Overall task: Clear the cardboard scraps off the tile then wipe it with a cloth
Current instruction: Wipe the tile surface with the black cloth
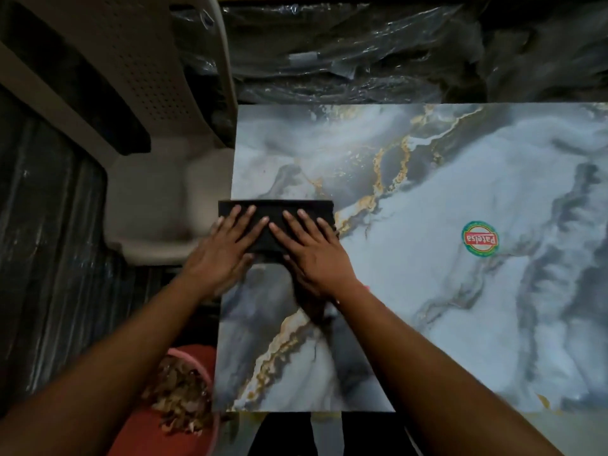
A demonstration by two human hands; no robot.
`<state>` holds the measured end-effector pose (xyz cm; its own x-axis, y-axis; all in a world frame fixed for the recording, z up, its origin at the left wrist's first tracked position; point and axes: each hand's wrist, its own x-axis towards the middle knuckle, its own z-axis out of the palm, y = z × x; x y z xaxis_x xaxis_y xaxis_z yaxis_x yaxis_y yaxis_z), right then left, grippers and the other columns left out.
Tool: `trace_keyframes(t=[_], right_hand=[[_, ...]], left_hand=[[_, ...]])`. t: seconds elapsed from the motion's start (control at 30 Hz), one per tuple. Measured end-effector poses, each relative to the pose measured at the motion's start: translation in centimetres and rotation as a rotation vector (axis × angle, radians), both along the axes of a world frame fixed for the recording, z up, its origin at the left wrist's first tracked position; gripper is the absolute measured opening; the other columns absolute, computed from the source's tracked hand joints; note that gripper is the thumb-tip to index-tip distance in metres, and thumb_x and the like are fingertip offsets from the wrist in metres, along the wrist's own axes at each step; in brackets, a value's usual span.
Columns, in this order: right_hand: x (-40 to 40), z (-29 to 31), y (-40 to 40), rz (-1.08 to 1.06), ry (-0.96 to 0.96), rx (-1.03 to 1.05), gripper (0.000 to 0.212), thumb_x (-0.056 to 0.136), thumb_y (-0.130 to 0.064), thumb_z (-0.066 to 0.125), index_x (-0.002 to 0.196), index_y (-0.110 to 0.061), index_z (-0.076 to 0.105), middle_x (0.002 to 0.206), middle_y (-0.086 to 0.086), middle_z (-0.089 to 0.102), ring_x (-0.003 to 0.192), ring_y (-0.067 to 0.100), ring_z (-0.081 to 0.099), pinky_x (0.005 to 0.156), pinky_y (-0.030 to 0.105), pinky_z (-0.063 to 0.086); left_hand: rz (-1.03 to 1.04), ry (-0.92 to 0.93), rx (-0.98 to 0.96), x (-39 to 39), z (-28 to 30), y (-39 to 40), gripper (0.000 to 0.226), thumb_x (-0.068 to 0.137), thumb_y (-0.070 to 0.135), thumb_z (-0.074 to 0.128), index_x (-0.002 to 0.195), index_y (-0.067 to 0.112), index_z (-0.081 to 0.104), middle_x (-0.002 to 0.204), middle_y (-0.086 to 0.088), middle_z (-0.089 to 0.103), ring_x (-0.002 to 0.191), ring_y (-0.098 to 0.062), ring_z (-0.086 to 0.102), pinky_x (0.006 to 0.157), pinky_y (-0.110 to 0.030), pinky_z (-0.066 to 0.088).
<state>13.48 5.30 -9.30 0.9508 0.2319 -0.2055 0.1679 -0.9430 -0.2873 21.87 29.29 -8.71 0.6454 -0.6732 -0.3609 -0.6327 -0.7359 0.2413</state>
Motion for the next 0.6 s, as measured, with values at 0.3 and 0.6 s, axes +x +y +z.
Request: trace_keyframes(t=[0.3,0.6], right_hand=[[22.4,0.1,-7.1,0.000,-0.013,-0.030,0.058,0.110,-0.043,0.032,0.165,-0.039,0.013,0.174,0.000,0.008,0.160,0.025,0.005,0.128,0.049,0.009],[21.3,-0.6,-8.0,0.057,-0.052,-0.069,0.060,0.108,-0.047,0.030,0.165,-0.038,0.014,0.174,0.003,0.010,0.160,0.026,0.007,0.127,0.048,0.010]], left_hand=[[0.091,0.018,-0.089,21.9,0.4,-8.7,0.065,0.109,0.020,0.044,0.162,0.003,0.009,0.170,-0.018,0.001,0.157,-0.041,-0.002,0.125,-0.043,0.003],[0.055,0.000,-0.023,21.3,0.0,-8.4,0.077,0.094,0.044,0.029,0.163,0.014,0.009,0.171,-0.017,0.002,0.156,-0.045,-0.002,0.123,-0.061,0.006]])
